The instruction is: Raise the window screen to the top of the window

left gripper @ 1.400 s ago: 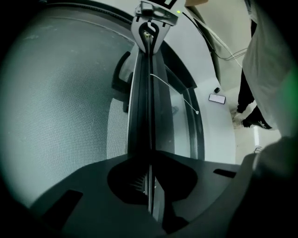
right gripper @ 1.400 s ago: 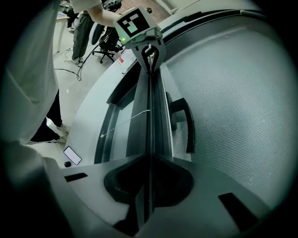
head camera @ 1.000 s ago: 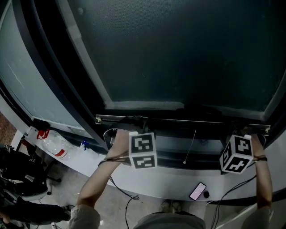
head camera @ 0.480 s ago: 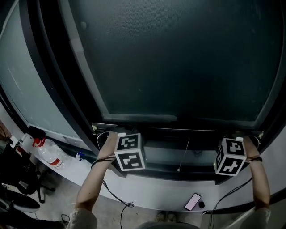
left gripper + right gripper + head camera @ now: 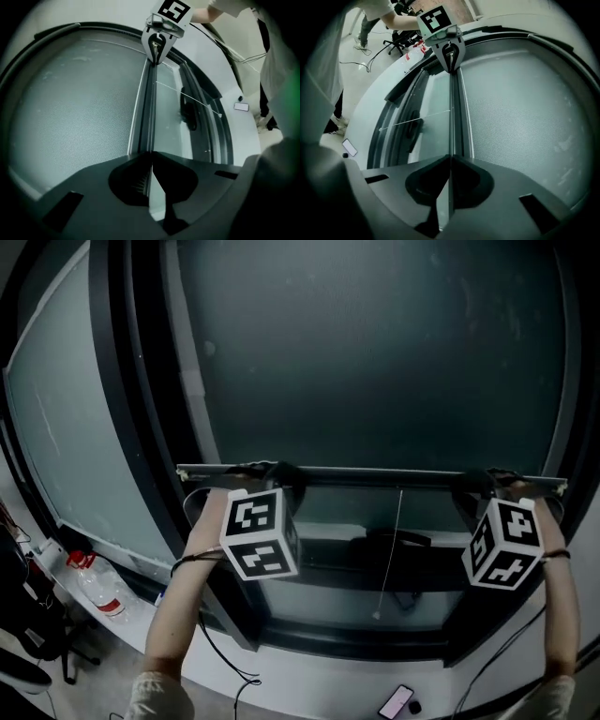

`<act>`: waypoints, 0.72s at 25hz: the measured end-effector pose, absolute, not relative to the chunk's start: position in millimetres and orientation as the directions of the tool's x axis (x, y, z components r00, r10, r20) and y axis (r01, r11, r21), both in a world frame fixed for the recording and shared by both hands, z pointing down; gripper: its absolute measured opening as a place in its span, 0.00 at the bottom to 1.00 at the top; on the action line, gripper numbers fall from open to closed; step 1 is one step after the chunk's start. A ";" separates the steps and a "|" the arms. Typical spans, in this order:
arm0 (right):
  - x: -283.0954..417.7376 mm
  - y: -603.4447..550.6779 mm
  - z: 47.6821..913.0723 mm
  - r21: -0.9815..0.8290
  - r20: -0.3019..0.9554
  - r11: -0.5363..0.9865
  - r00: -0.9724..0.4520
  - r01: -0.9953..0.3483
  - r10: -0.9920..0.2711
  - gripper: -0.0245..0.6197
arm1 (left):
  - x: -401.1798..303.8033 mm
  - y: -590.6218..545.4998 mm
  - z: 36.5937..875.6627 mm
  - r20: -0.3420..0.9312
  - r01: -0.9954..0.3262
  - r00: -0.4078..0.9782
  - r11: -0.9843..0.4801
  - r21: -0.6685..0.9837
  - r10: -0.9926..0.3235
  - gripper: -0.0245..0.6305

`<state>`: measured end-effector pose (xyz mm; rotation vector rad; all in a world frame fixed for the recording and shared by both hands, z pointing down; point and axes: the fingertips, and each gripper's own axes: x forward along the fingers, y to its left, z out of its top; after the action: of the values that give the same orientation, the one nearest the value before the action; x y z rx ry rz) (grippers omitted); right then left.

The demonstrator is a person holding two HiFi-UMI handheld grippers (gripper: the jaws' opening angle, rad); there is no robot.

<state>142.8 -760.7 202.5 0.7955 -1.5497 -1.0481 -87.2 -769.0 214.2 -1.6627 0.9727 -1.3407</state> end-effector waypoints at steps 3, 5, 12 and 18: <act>140.9 -762.1 132.7 0.957 0.284 0.289 -0.246 0.019 -0.927 0.07 | -85.4 -766.6 140.8 0.261 -0.097 0.171 -0.280 -0.955 -0.950 0.07; 141.9 -764.1 89.9 0.975 0.219 0.223 -0.261 0.013 -0.940 0.07 | -83.7 -766.8 97.5 0.170 -0.089 0.164 -0.187 -0.978 -0.972 0.07; 139.1 -774.2 -24.8 0.998 0.037 0.026 -0.225 0.051 -0.974 0.07 | -90.5 -780.7 -19.2 0.007 -0.035 0.086 -0.010 -0.999 -0.996 0.07; 136.1 -772.3 -120.0 0.991 -0.132 -0.136 -0.220 -0.001 -0.966 0.07 | -92.8 -777.3 -115.0 -0.261 0.002 0.073 0.262 -0.965 -0.963 0.07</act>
<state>136.1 -772.3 -120.0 1.1851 -1.2936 -1.4816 -92.8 -777.3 -115.0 -1.0376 1.2616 -0.9675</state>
